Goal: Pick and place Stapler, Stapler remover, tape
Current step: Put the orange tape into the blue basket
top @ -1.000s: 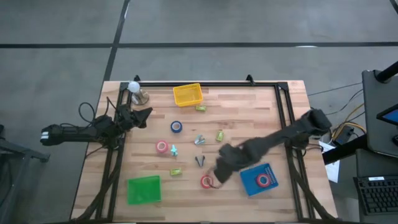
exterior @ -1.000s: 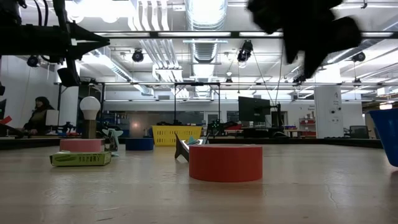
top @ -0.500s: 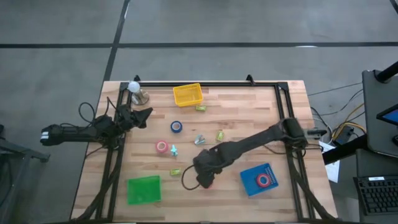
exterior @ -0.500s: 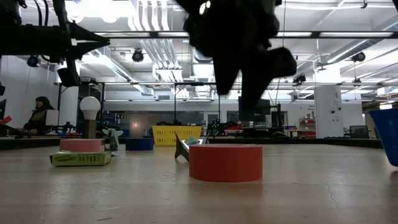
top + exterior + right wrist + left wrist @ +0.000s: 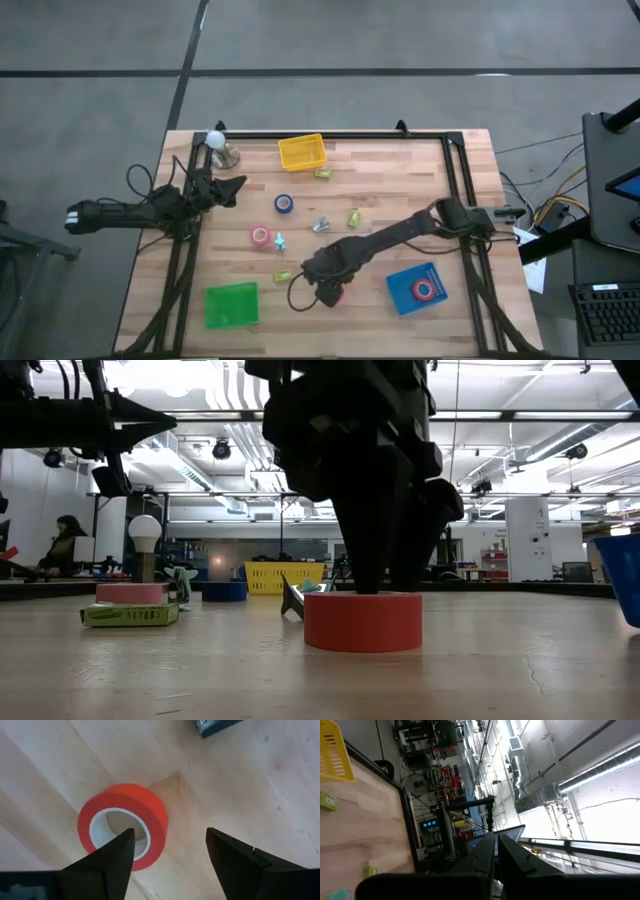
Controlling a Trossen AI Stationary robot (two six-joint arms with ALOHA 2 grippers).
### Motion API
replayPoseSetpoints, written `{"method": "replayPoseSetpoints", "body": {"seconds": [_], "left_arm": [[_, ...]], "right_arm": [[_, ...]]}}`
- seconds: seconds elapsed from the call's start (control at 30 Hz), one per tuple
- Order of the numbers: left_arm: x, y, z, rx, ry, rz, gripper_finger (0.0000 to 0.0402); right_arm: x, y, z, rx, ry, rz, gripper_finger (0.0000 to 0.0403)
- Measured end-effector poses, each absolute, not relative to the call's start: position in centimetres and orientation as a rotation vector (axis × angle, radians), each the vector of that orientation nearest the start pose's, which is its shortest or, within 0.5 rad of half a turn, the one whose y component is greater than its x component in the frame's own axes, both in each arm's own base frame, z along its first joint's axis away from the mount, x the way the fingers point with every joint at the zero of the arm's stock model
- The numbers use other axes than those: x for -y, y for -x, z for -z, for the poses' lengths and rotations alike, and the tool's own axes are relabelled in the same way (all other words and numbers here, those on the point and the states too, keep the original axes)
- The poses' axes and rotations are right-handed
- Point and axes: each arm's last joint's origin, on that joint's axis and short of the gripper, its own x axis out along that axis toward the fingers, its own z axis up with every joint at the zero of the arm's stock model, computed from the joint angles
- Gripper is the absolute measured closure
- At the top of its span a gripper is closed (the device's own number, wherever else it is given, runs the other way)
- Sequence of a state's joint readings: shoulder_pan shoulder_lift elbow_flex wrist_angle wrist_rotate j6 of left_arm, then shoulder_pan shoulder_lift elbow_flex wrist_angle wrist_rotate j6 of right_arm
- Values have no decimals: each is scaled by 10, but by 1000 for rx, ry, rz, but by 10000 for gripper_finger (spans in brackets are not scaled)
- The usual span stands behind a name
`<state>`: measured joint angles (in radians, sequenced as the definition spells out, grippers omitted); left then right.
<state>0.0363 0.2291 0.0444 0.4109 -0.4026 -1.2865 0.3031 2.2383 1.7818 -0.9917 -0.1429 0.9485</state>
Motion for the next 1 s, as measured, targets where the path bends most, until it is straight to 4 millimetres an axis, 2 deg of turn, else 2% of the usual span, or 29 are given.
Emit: {"method": "replayPoseSetpoints", "body": {"seconds": [0.67, 0.8, 1.0], "left_arm": [[-15, -106, -199, 475, 1291, -235, 376], [-15, -106, -199, 473, 1283, -236, 376], [-15, -106, -199, 474, 1282, -237, 376]], "right_arm": [[-136, -424, -159, -1450, -612, 290, 221], [-135, -424, -154, -1456, -590, 262, 262], [-134, -420, -151, -1481, -568, 243, 355]]}}
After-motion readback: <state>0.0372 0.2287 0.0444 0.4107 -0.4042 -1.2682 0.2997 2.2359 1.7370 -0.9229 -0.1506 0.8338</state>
